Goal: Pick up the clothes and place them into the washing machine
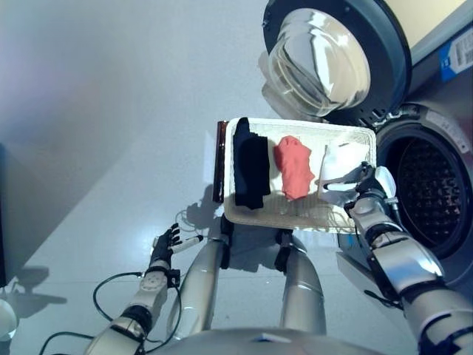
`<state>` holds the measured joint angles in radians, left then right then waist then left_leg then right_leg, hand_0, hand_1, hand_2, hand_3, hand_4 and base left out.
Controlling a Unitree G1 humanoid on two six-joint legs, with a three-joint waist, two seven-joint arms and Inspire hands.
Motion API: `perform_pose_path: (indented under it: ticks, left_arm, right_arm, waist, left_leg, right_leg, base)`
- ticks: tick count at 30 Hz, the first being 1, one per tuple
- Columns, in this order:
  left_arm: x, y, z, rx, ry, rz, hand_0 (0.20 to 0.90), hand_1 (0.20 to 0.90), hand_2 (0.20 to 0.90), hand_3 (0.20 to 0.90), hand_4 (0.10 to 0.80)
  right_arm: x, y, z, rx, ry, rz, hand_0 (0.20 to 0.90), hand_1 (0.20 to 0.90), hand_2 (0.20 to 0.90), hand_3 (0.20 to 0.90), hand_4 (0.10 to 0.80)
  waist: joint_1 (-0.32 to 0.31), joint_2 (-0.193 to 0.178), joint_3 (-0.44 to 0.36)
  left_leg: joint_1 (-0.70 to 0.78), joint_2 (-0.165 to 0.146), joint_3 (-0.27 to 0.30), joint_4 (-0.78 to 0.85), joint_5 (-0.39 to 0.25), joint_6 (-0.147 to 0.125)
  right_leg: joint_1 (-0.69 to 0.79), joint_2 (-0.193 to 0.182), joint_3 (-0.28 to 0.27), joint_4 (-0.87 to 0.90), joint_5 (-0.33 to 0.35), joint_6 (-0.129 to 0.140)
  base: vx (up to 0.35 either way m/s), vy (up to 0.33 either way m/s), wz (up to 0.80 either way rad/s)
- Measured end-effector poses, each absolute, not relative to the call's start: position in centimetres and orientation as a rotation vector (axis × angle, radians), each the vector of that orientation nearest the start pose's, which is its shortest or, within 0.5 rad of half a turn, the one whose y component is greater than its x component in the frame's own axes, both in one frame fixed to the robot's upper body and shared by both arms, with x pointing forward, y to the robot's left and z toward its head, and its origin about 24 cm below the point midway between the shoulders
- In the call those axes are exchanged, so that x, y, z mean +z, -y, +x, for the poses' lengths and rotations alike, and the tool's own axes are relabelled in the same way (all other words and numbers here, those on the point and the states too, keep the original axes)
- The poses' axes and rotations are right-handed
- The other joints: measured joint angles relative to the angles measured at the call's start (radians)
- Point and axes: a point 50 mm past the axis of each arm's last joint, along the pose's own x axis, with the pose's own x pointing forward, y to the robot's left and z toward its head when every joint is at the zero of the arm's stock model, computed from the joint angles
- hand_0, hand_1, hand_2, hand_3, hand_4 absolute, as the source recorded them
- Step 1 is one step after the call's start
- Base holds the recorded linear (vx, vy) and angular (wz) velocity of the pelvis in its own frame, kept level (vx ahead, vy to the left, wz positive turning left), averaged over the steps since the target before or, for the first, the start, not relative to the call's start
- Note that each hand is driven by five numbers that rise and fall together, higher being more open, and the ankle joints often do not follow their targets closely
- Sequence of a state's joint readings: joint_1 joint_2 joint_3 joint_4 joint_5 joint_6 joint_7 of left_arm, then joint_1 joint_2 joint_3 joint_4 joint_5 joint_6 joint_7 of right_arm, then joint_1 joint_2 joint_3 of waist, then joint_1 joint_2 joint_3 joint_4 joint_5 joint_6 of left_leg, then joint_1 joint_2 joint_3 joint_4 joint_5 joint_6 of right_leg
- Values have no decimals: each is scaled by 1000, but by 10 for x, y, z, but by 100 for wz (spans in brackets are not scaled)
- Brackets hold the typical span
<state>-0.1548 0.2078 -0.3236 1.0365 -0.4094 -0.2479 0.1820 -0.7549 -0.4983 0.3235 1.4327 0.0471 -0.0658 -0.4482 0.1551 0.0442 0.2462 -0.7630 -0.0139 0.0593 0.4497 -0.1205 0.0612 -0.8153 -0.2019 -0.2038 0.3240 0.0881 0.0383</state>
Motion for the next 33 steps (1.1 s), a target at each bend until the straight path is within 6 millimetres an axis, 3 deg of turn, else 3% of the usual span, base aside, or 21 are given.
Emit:
perform_pose_path:
  ticks: [5,12,22,23,24,25,26,33]
  left_arm:
    - [-106,-187,209,157,-620,35,900,900,900,900,800]
    - [-99,-173,213,104,-559,8,900,900,900,900,800]
    - [-99,-172,212,137,-550,0,900,900,900,900,800]
    - [-99,-171,212,133,-548,1,900,900,900,900,800]
    - [-98,-171,212,131,-546,-3,900,900,900,900,800]
    - [-98,-170,213,131,-545,-7,900,900,900,900,800]
    - [-98,-170,213,132,-546,-8,900,900,900,900,800]
    - [-98,-169,213,129,-544,-9,900,900,900,900,800]
  right_arm:
    - [25,315,321,-597,-487,-761,900,900,900,900,800]
    - [52,346,317,-773,-477,-832,900,900,900,900,800]
    - [74,360,317,-878,-451,-918,900,900,900,900,800]
    - [74,359,317,-884,-447,-921,785,785,785,785,718]
    - [74,359,317,-886,-445,-925,422,422,422,422,459]
    - [75,360,317,-894,-440,-931,422,422,422,422,459]
    - [75,358,318,-896,-434,-935,200,200,200,200,300]
    - [91,370,319,-906,-403,-941,200,200,200,200,300]
  waist:
    - [17,2,-1]
    - [75,39,7]
    - [82,46,9]
    - [83,46,9]
    - [83,45,9]
    - [84,45,9]
    - [84,45,9]
    - [98,51,7]
  left_leg:
    - [-70,-3,1,29,-2,4]
    - [-159,-19,-4,47,2,10]
    - [-250,-40,6,75,-4,20]
    - [-253,-40,6,76,-4,19]
    - [-257,-40,7,77,-4,19]
    - [-259,-41,8,78,-3,17]
    - [-257,-40,9,77,-2,16]
    - [-249,-39,24,58,14,26]
  right_leg:
    - [-65,-7,4,16,-1,1]
    - [-159,-24,8,51,4,-2]
    - [-261,-48,30,110,-20,11]
    - [-265,-50,32,112,-20,10]
    - [-272,-49,34,119,-22,9]
    - [-276,-48,40,123,-22,9]
    - [-276,-47,44,110,-21,10]
    - [-271,-40,54,72,4,10]
  base:
    - [1,7,2]
    - [15,28,7]
    - [46,50,7]
    - [54,43,3]
    - [57,34,2]
    - [50,28,-2]
    - [47,29,-11]
    - [42,26,-6]
